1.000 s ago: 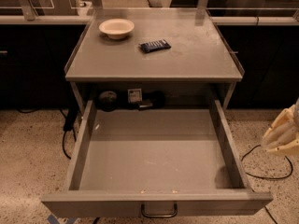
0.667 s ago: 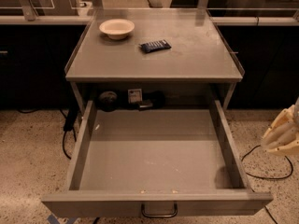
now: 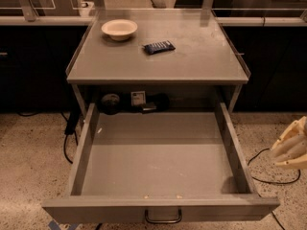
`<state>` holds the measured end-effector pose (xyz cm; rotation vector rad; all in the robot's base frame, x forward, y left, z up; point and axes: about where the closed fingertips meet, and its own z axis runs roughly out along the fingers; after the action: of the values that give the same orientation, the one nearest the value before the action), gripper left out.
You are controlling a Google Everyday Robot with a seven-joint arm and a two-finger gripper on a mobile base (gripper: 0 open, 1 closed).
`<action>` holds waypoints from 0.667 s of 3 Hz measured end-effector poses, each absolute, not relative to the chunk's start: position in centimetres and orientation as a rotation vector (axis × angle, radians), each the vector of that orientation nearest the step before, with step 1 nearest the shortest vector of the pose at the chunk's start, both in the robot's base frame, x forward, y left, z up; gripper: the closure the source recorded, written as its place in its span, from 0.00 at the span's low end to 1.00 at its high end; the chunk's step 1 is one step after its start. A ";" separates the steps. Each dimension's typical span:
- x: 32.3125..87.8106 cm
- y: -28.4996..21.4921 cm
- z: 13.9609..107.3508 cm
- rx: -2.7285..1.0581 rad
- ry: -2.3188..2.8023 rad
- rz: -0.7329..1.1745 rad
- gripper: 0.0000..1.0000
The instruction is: Close top drawer
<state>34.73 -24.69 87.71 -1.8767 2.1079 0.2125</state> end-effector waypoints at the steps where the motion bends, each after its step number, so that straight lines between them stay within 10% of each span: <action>1: 31.2 -24.0 87.0 -1.847 2.099 0.276 1.00; 2: 28.5 -22.6 85.2 -1.845 2.073 0.374 1.00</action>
Offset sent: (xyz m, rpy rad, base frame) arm -0.1003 0.0392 -0.0502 0.1845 0.1092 0.0463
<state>28.45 -22.55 85.21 -1.8454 2.0727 0.3737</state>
